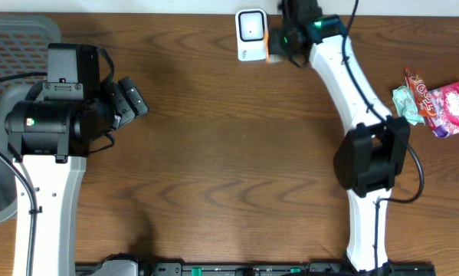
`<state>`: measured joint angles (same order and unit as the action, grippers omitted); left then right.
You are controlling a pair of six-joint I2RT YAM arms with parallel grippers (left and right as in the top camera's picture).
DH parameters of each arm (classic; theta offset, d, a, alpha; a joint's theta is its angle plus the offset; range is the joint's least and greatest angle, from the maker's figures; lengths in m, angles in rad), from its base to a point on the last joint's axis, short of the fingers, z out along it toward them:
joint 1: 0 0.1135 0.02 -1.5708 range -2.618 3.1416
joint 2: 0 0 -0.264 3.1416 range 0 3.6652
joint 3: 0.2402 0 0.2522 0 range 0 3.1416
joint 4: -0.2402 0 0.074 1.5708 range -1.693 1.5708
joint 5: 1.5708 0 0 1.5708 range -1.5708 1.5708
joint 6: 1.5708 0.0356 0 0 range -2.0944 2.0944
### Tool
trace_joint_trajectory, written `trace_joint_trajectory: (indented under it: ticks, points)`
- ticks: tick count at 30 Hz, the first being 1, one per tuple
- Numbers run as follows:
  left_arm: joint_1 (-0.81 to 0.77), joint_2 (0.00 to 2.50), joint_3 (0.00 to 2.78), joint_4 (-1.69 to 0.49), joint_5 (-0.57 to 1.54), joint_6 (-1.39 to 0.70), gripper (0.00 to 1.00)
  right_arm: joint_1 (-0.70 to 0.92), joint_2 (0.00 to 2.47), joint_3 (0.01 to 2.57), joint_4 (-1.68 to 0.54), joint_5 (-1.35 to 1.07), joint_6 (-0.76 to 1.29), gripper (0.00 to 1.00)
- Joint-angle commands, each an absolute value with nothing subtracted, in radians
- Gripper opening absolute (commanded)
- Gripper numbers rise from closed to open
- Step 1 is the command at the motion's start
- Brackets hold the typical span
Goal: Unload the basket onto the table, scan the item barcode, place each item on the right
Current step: 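Hold the small orange box up in front of the scanner, then carry the small orange box to the far right pile and release it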
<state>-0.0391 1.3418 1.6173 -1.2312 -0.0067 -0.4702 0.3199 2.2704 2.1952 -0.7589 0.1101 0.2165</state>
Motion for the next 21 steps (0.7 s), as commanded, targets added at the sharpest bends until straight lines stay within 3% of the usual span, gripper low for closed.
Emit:
trace_joint_trajectory:
  ticks: [1, 9, 21]
  points:
    - [-0.036, 1.346, 1.621, -1.235, -0.020, -0.456, 0.98, 0.392, 2.263, 2.212, -0.632, 0.503, 0.041, 0.01]
    - [-0.036, 1.346, 1.621, -1.234, -0.020, -0.456, 0.98, 0.460, 2.396, 2.212, -0.390, 0.527, -0.167, 0.01]
    - [-0.036, 1.346, 1.621, -1.235, -0.020, -0.456, 0.98, 0.398, 2.338, 2.212, -0.431, 0.534, -0.030, 0.01]
